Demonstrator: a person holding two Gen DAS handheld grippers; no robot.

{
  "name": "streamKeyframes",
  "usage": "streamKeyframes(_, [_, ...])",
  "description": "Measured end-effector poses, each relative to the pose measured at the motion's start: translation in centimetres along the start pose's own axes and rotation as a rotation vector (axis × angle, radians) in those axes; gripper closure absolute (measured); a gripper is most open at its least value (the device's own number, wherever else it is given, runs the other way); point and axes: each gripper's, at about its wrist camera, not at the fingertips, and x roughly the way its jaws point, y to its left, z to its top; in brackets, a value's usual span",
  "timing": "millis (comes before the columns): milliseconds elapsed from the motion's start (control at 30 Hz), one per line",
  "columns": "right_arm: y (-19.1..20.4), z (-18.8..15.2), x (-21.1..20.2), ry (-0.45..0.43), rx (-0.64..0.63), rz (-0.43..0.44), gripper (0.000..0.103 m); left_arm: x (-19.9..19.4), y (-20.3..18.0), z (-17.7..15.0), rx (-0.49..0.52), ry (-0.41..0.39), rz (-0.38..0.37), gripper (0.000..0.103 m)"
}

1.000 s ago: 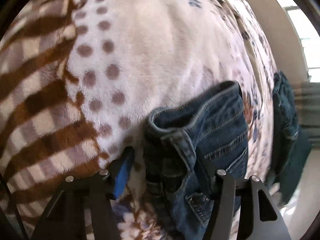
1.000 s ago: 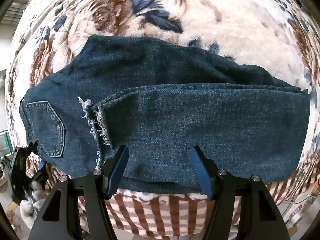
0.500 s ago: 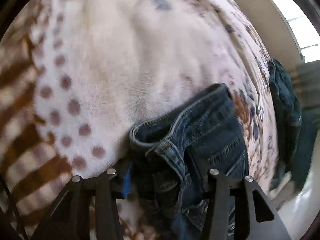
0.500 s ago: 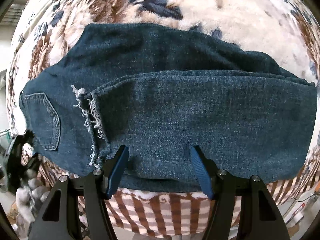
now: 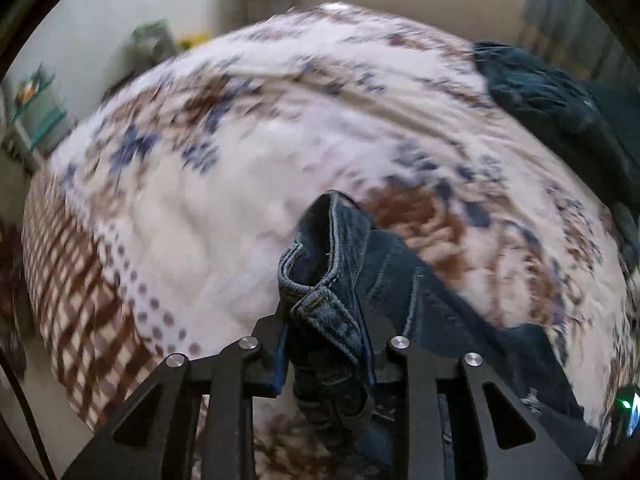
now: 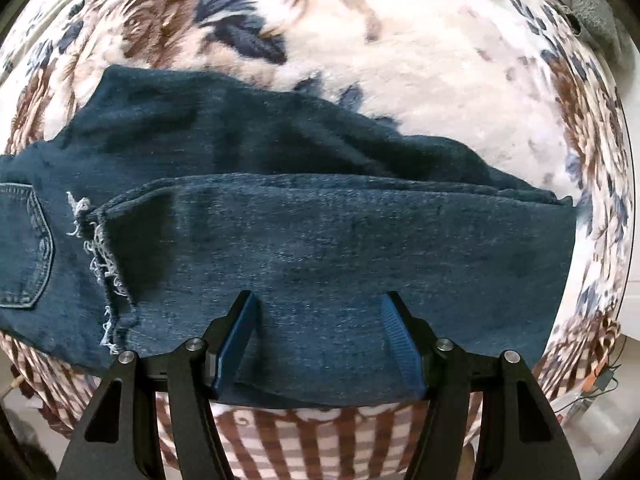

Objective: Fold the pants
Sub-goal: 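Grasp the jeans waistband with the left gripper and lift it up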

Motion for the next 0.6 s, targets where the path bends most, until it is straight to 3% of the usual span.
streamKeyframes(33, [-0.2,0.0,0.0,-0.002,-0.002,-0.011,0.015,-0.3,-0.3,0.1,0.014,-0.004,-0.002,0.079])
streamKeyframes(67, [-0.2,0.0,0.0,-0.007,-0.001,-0.022,0.013,-0.7,-0.6,0.3,0.022,-0.008,-0.013,0.079])
streamKeyframes(333, [-2.7,0.2,-0.1,-0.025,0.062,-0.035,0.012,-3.9,-4.1,1.6,0.141,-0.059,-0.072,0.082])
streamKeyframes(600, [-6.5,-2.0,-0.3,-0.051,0.074,-0.03,0.012,-8.7,-10.3,-0.4,0.328,-0.144,-0.124,0.082])
